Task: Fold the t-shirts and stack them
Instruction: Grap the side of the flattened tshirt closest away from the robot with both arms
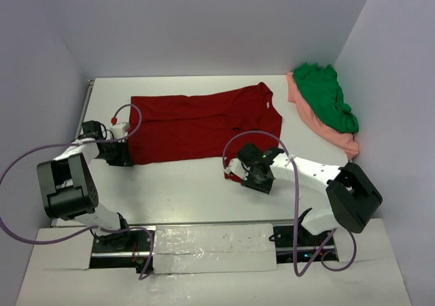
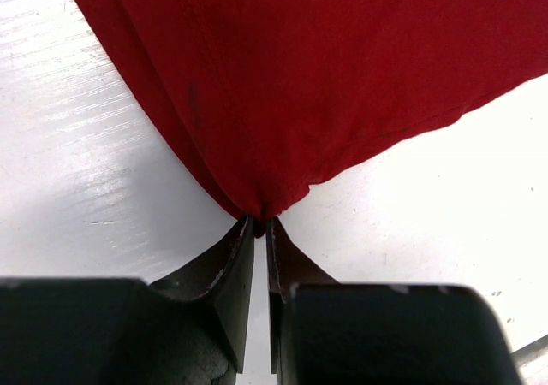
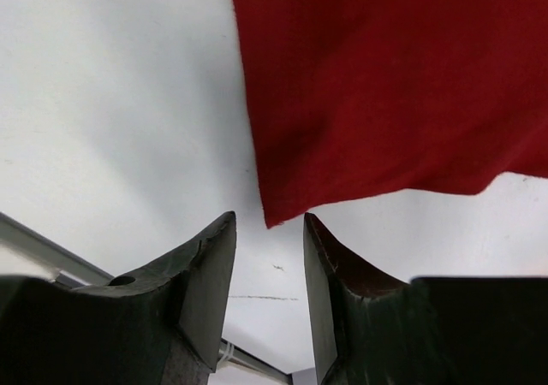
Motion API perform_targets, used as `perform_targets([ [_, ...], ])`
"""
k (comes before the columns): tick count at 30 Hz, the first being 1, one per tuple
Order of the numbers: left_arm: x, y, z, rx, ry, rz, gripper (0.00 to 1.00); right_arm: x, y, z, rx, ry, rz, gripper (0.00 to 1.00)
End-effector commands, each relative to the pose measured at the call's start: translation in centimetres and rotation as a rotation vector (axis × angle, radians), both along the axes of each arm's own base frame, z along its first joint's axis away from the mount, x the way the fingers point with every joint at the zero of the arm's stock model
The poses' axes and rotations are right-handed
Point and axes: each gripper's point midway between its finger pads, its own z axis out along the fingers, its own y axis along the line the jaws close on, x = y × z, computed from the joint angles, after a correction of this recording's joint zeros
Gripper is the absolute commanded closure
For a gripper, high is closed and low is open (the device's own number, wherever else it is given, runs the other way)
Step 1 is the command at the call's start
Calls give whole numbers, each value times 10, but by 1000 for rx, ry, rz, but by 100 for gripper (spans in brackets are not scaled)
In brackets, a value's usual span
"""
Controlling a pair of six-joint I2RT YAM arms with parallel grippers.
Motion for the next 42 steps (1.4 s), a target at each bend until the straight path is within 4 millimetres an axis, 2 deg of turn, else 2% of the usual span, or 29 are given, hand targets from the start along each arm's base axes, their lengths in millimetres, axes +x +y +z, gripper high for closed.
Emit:
perform_targets([
  [1,1,1,10,5,-33,-4,81,-7,11,5,60,21,37,55],
  [5,1,1,12,3,-36,-6,81,-9,13,0,52,27,43,55],
  [19,2,1,18,11,-56,-6,83,4,-8,-22,-98,-51,34,56],
  [22,2,1,18,11,-58,-3,84,4,-8,-25,-107,-48,33,62],
  [25,3,2,19,14,-62,-2,85,5,-9,-30,-117,-56,27,80],
  [26,2,2,18,14,-61,-2,85,5,-10,-31,-120,-57,27,94],
  [27,2,2,19,15,-61,0,85,7,-9,-31,-118,-71,22,100],
  [36,4,3,24,22,-88,3,89,15,-4,-19,-64,-134,-10,100],
  [42,3,2,27,22,-94,-1,90,8,0,-15,-35,-108,-15,100],
])
